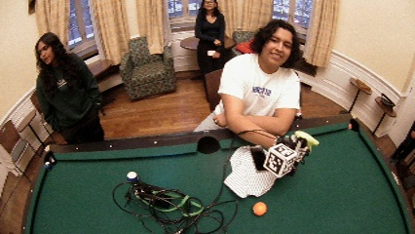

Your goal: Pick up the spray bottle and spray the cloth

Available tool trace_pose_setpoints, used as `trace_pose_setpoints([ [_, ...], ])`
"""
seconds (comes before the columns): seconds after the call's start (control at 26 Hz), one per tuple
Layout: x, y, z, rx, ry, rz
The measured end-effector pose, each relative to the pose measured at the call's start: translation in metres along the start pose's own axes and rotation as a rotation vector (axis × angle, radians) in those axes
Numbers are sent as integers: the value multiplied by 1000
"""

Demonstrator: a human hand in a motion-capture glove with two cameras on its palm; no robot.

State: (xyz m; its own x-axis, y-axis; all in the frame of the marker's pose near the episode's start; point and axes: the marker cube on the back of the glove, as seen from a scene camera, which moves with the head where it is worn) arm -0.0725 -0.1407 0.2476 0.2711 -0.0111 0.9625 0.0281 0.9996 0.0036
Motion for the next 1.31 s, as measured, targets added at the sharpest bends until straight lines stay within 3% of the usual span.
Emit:
trace_pose_setpoints([
  [0.69, 19, -21, 26, 90, -28, -86],
  [1.31, 25, -48, 44, 49, -51, -90],
])
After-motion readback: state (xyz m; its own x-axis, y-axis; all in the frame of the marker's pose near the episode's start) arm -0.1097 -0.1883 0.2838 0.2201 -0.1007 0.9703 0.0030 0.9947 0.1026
